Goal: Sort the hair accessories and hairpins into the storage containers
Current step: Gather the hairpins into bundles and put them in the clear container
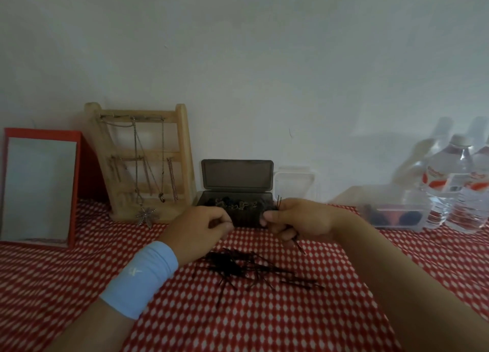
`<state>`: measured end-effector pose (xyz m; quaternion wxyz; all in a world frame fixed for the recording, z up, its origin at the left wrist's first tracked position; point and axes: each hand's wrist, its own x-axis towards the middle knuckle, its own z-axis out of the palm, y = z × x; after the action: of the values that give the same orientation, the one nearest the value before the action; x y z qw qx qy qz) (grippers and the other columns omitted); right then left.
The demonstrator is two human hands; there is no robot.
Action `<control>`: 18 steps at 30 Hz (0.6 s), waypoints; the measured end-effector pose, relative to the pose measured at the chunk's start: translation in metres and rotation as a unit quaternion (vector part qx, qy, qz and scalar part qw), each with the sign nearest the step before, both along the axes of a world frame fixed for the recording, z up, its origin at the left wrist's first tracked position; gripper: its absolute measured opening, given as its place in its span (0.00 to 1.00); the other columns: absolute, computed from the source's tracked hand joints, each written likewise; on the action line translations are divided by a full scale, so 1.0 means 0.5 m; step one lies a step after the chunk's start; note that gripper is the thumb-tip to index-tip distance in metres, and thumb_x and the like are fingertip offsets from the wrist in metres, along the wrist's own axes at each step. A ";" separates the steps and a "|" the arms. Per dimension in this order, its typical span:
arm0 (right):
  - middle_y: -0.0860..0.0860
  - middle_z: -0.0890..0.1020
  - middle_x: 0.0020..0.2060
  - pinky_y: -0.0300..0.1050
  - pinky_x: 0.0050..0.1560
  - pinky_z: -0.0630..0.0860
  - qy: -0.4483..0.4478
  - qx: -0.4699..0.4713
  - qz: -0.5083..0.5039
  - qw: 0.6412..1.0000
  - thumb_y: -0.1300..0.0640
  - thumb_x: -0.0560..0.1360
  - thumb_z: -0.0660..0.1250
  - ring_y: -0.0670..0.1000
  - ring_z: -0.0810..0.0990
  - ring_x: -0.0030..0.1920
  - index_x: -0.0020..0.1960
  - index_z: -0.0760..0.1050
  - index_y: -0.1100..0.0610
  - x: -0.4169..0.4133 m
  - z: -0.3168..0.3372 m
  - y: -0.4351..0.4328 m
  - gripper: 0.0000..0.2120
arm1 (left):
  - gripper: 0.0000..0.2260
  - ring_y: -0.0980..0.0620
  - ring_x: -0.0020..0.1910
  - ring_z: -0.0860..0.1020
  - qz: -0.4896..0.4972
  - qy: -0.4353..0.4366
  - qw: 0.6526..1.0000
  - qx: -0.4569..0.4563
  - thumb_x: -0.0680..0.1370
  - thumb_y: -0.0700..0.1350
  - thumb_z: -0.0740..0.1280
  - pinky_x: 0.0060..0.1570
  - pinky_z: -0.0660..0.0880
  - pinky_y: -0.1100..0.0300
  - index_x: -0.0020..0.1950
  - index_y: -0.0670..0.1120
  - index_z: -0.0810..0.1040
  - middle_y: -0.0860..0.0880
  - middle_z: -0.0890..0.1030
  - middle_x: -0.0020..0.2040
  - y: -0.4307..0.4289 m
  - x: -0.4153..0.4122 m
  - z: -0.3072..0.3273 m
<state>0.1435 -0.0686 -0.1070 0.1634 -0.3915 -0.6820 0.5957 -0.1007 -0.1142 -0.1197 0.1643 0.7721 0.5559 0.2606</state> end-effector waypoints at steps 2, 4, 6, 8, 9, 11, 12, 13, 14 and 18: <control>0.48 0.65 0.31 0.39 0.32 0.70 0.047 0.004 -0.011 0.999 0.56 0.85 0.56 0.46 0.62 0.30 0.54 0.77 0.60 -0.012 -0.003 0.006 0.13 | 0.09 0.64 0.38 0.79 0.011 -0.061 0.998 0.004 0.79 0.49 0.66 0.44 0.72 0.65 0.40 0.55 0.81 0.58 0.83 0.37 0.000 0.017 0.004; 0.47 0.65 0.31 0.38 0.32 0.69 0.096 0.015 -0.010 0.995 0.56 0.85 0.55 0.45 0.63 0.30 0.56 0.78 0.59 -0.032 -0.011 0.007 0.13 | 0.09 0.64 0.36 0.79 0.012 -0.111 0.994 -0.015 0.78 0.48 0.67 0.42 0.72 0.64 0.40 0.51 0.83 0.58 0.84 0.36 -0.001 0.043 0.002; 0.46 0.67 0.32 0.38 0.35 0.66 0.137 0.031 -0.020 0.990 0.56 0.85 0.55 0.45 0.64 0.32 0.56 0.78 0.59 -0.048 -0.021 0.008 0.13 | 0.10 0.61 0.35 0.80 0.001 -0.133 0.990 -0.046 0.78 0.48 0.67 0.44 0.75 0.62 0.39 0.50 0.85 0.56 0.84 0.36 0.002 0.065 -0.001; 0.46 0.66 0.31 0.41 0.37 0.63 0.166 0.048 -0.021 0.985 0.56 0.85 0.56 0.45 0.64 0.31 0.51 0.77 0.58 -0.053 -0.030 0.013 0.13 | 0.11 0.58 0.35 0.81 -0.020 -0.119 0.990 -0.077 0.79 0.48 0.67 0.45 0.77 0.59 0.40 0.49 0.85 0.55 0.85 0.37 0.010 0.073 0.004; 0.47 0.66 0.31 0.42 0.37 0.64 0.174 0.050 -0.020 0.983 0.56 0.85 0.56 0.46 0.64 0.31 0.49 0.77 0.57 -0.052 -0.031 0.014 0.13 | 0.10 0.58 0.36 0.81 -0.032 -0.090 0.991 -0.091 0.79 0.49 0.67 0.47 0.78 0.59 0.42 0.50 0.85 0.56 0.85 0.38 0.017 0.070 0.014; 0.47 0.66 0.31 0.41 0.35 0.67 0.172 0.044 -0.034 0.984 0.55 0.85 0.56 0.46 0.64 0.31 0.47 0.77 0.56 -0.043 -0.031 0.021 0.13 | 0.06 0.61 0.43 0.80 -0.032 -0.007 0.994 -0.104 0.78 0.51 0.67 0.52 0.77 0.61 0.49 0.53 0.84 0.59 0.84 0.43 0.037 0.054 0.039; 0.47 0.68 0.30 0.41 0.35 0.68 0.164 0.041 -0.045 0.985 0.54 0.85 0.57 0.47 0.65 0.31 0.47 0.76 0.56 -0.034 -0.031 0.027 0.13 | 0.06 0.62 0.47 0.79 -0.017 0.021 0.995 -0.093 0.78 0.51 0.67 0.54 0.76 0.62 0.53 0.55 0.82 0.60 0.83 0.47 0.052 0.046 0.052; 0.49 0.70 0.31 0.43 0.35 0.68 0.156 0.040 -0.050 0.986 0.52 0.84 0.58 0.48 0.67 0.31 0.47 0.76 0.56 -0.026 -0.031 0.031 0.13 | 0.07 0.62 0.50 0.79 0.001 0.017 0.997 -0.070 0.79 0.51 0.65 0.56 0.75 0.60 0.56 0.57 0.80 0.59 0.82 0.51 0.066 0.041 0.066; 0.52 0.72 0.32 0.47 0.37 0.67 0.150 0.046 -0.052 0.986 0.49 0.83 0.61 0.51 0.69 0.33 0.47 0.77 0.56 -0.018 -0.031 0.036 0.13 | 0.08 0.61 0.52 0.79 0.013 -0.020 0.999 -0.043 0.80 0.50 0.63 0.58 0.75 0.58 0.57 0.58 0.78 0.59 0.82 0.53 0.081 0.041 0.078; 0.58 0.81 0.44 0.50 0.41 0.71 0.154 0.074 -0.046 0.984 0.49 0.82 0.62 0.55 0.75 0.38 0.47 0.79 0.56 -0.007 -0.030 0.047 0.13 | 0.11 0.56 0.55 0.81 -0.049 -0.240 0.967 -0.073 0.84 0.47 0.57 0.57 0.77 0.62 0.59 0.51 0.78 0.53 0.83 0.54 0.111 0.090 0.104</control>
<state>0.1401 -0.0450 -0.1221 0.3221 -0.3125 -0.6720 0.5890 -0.0556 -0.0588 -0.0678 0.3611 0.6990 0.4792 0.3892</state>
